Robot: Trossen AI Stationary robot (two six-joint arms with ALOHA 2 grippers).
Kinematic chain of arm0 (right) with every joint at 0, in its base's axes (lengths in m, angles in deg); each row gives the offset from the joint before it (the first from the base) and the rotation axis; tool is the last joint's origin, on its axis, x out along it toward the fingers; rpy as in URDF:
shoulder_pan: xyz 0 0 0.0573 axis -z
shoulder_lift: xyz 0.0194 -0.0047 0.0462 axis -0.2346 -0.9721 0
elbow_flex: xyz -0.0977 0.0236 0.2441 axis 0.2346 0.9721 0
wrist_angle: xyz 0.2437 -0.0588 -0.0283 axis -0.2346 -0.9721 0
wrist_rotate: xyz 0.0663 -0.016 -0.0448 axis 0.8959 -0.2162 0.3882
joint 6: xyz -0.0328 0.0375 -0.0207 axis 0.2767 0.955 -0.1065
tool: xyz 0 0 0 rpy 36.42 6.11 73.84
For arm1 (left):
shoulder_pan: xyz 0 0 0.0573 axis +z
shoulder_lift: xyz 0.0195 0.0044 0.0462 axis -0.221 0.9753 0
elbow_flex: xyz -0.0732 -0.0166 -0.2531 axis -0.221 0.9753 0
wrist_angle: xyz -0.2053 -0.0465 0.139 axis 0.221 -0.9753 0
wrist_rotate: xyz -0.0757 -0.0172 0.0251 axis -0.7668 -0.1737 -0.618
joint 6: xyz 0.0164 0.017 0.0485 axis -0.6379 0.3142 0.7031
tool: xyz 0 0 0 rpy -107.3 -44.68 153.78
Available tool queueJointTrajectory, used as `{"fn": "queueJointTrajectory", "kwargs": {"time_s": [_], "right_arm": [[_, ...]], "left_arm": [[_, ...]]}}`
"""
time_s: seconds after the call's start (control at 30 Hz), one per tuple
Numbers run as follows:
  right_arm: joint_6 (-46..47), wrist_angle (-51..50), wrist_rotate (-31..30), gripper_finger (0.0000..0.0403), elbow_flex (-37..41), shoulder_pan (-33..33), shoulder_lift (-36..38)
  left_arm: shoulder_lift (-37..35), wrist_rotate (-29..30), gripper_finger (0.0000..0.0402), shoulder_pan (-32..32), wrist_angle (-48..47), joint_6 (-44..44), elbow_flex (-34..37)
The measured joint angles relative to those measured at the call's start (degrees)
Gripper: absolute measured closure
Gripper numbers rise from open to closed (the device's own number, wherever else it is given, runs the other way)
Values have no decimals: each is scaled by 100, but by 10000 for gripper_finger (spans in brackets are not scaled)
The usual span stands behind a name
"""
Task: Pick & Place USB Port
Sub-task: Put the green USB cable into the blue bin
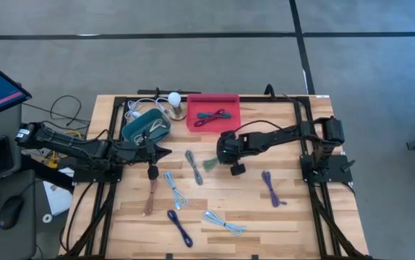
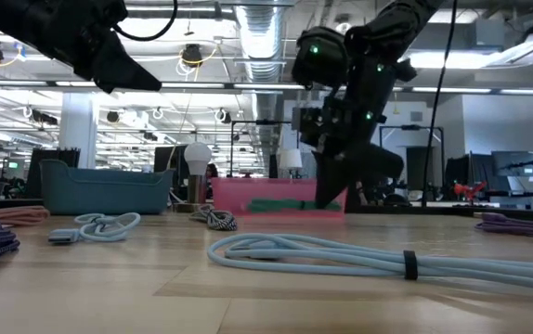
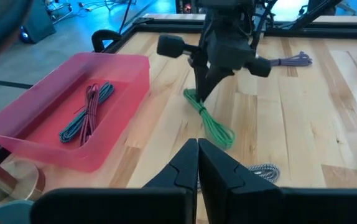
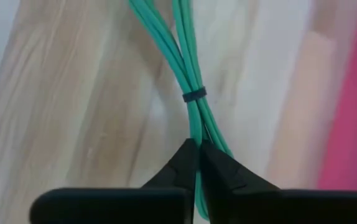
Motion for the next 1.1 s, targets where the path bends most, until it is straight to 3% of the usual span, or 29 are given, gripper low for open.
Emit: {"fn": "queueJointTrajectory", "kwargs": {"time_s": [0.13, 0.33, 0.87, 1.1], "right_arm": [[114, 22, 73, 399, 0, 64, 253], [456, 356, 730, 401, -2, 246, 719], [834, 2070, 867, 403, -9, 217, 916], [957, 2868, 868, 403, -11, 185, 916]], "left_arm": [[0, 0, 389, 77, 315, 210, 0], [-2, 0, 389, 393, 818, 774, -2], [15, -153, 388, 767, 994, 472, -2], [15, -240, 357, 765, 1030, 429, -2]]}}
